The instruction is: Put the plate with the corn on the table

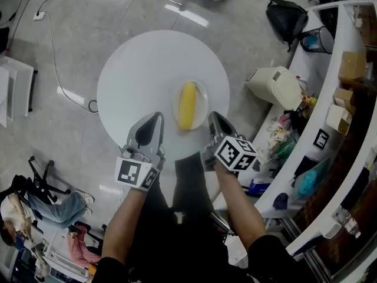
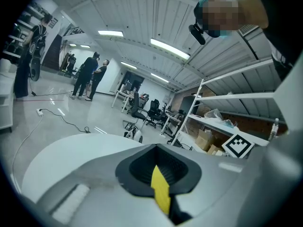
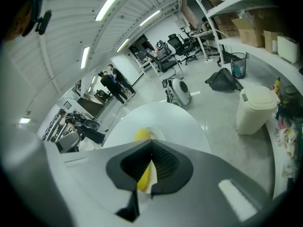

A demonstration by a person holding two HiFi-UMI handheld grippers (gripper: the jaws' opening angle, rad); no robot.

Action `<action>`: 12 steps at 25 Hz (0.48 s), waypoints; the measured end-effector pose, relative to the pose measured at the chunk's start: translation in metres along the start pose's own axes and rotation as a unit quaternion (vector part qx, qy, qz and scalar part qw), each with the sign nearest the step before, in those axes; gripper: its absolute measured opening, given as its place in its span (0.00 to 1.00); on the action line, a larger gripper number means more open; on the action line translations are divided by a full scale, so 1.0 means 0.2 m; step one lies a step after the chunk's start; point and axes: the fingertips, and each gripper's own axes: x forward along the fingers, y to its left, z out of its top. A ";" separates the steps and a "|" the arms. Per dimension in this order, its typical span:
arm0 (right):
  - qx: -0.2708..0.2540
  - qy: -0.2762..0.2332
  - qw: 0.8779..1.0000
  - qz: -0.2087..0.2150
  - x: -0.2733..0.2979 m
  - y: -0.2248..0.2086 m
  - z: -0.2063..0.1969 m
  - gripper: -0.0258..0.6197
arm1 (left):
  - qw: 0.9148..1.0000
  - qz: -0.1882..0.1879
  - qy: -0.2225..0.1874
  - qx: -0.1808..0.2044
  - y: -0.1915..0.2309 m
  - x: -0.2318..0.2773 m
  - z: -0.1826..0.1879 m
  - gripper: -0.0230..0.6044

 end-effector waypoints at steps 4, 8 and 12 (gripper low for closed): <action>-0.006 -0.009 1.000 0.004 -0.05 0.07 0.05 0.05 | 1.000 -0.005 -0.005 0.001 -0.03 -0.02 0.06 0.04; -0.009 -0.023 1.000 0.010 -0.11 0.14 0.12 0.05 | 1.000 -0.009 -0.011 0.005 -0.06 -0.05 0.13 0.04; -0.011 -0.039 0.999 0.016 -0.20 0.23 0.17 0.05 | 1.000 -0.009 -0.015 0.002 -0.10 -0.11 0.21 0.04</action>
